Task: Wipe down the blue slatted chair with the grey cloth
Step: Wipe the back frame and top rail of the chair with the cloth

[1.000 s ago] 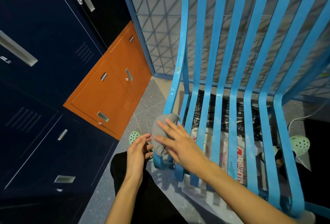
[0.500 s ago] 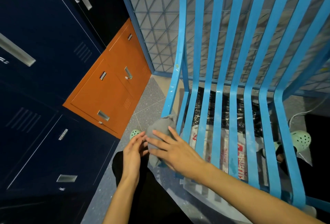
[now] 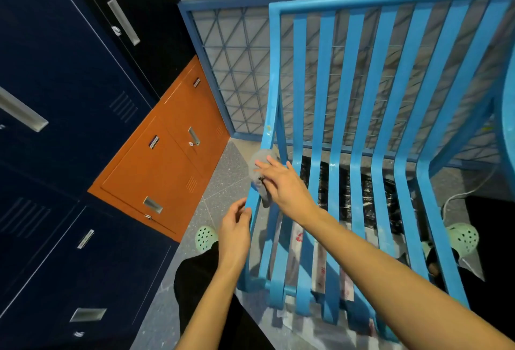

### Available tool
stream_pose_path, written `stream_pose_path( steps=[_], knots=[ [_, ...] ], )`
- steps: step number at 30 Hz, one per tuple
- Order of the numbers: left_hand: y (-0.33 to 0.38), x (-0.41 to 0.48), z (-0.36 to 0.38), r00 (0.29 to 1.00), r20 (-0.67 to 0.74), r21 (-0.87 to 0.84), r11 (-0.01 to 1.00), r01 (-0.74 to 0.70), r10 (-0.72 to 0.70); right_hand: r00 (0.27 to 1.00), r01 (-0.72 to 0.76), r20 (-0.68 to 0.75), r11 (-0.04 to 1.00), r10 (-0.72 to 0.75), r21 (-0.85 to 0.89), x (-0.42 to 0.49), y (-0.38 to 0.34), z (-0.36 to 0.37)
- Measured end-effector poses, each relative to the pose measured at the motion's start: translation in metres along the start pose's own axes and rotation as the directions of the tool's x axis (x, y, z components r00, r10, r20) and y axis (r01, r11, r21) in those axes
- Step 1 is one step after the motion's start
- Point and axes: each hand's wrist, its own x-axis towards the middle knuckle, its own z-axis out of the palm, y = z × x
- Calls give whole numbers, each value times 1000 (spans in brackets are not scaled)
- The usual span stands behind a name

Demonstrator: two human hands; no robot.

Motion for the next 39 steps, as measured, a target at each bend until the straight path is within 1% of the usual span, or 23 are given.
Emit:
stream_pose_path(
  steps=[1,3,5,6,7,8,10,12,14,16,18,22,24,27,29,30,32,35,37,39],
  knots=[
    [5,5,4,1000,2,55,998,-25,25,999,-33,-9,999,33,7,8,3,-3],
    [13,16,7,998,8,130,989,-65,65,985,-146,-79,982,156,124,17,10,-10],
    [14,25,9,996,5,157,984,-85,85,918,-291,-170,901,357,322,17,15,-19],
    [12,27,10,996,-8,150,985,-87,89,885,-336,-180,857,429,390,14,16,-22],
    [9,28,10,996,-31,123,989,-84,88,869,-357,-177,834,461,421,9,14,-25],
    [6,28,11,995,-61,74,994,-80,85,873,-351,-167,829,457,436,1,9,-26],
    [4,23,11,988,-134,-29,997,-77,72,909,-289,-141,836,393,467,-22,-13,-25],
    [6,21,9,980,-184,-118,989,-94,71,962,-176,-99,855,255,487,-51,-41,-14],
    [8,21,7,972,-224,-210,971,-117,69,992,-84,-51,907,115,412,-79,-59,10],
    [7,22,6,969,-245,-288,951,-110,38,999,-26,-22,950,34,310,-97,-57,28],
    [8,23,5,967,-254,-332,938,-96,10,999,38,7,974,-40,225,-97,-46,31],
    [9,21,7,965,-259,-305,944,-123,42,978,185,88,982,-187,39,-76,-25,23],
    [7,20,7,966,-251,-309,941,-136,57,974,204,106,978,-198,-47,-58,-15,16],
    [7,22,7,964,-258,-311,939,-148,66,991,129,43,986,-125,-102,-25,-9,0],
    [7,22,7,963,-263,-315,938,-145,61,996,89,29,983,-86,-161,-9,-10,-5],
    [6,22,7,962,-267,-314,938,-148,62,995,99,43,973,-92,-210,-7,-12,-4],
    [4,21,7,959,-275,-311,937,-158,70,982,181,107,943,-157,-279,-15,-19,4],
    [2,23,6,956,-284,-327,929,-171,76,935,338,196,913,-296,-231,-44,-28,19],
    [2,24,6,956,-288,-334,928,-163,64,925,352,223,916,-308,-193,-57,-33,23],
    [0,25,6,956,-287,-338,929,-152,52,927,343,229,918,-297,-198,-59,-32,22]
  ],
)
